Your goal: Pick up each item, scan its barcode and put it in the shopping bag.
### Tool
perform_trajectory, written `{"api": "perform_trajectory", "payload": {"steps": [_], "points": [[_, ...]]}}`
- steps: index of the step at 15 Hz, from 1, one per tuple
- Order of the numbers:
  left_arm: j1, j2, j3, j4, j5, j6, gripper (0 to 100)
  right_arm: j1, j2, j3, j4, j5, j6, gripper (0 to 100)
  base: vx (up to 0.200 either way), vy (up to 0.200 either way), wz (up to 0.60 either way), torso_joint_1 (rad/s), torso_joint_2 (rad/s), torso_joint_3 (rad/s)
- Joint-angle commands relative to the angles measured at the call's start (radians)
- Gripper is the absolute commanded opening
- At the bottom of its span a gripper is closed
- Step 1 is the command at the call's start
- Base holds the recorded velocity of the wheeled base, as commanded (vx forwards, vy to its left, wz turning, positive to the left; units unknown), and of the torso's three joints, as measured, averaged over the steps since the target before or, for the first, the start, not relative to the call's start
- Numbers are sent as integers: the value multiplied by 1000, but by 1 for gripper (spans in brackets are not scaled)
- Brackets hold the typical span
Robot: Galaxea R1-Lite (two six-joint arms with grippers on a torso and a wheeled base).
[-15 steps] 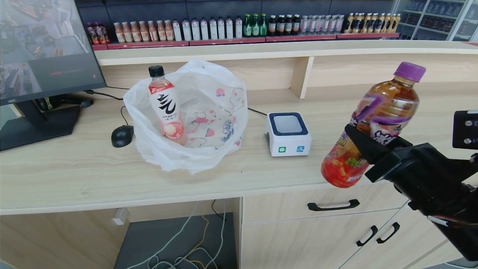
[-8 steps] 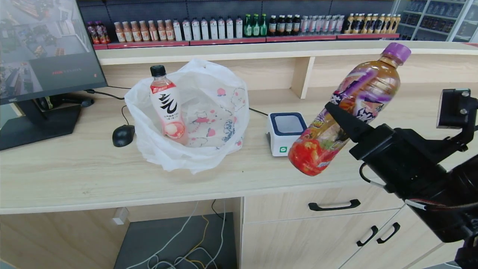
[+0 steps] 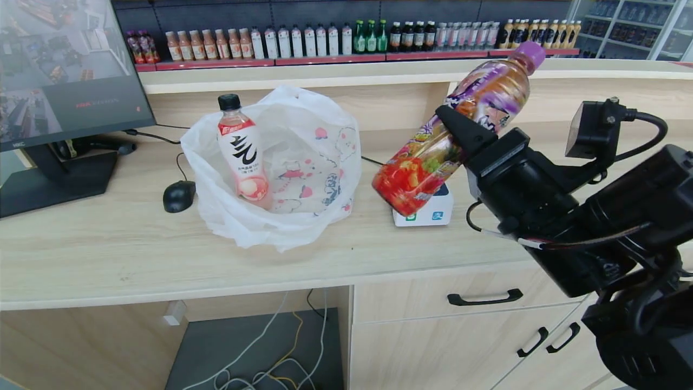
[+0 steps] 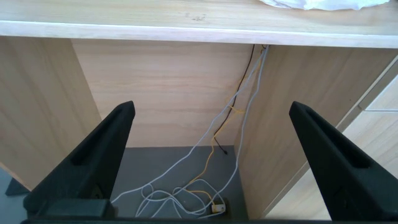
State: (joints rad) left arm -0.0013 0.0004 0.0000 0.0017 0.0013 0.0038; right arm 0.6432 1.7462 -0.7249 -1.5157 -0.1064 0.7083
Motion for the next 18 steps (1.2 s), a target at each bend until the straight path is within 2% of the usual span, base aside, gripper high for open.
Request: {"api": "perform_trajectory", "payload": {"steps": [1,5,9,11,18], "points": [[0,0,0,0,0,1,100,-4,27,-42,14,-3,26,0,0,0,0,0,0,0],[0,0,0,0,0,1,100,-8,35,-108,66,-10,149,0,0,0,0,0,0,0],[0,0,0,0,0,1,100,-20,69,-134,118,-76,312,0,0,0,0,0,0,0],[0,0,0,0,0,1,100,-80,138,-186,118,-105,388,0,0,0,0,0,0,0],[1,0,0,0,0,-1,100,-74,216,-212,123,-122,454,0,0,0,0,0,0,0]]}}
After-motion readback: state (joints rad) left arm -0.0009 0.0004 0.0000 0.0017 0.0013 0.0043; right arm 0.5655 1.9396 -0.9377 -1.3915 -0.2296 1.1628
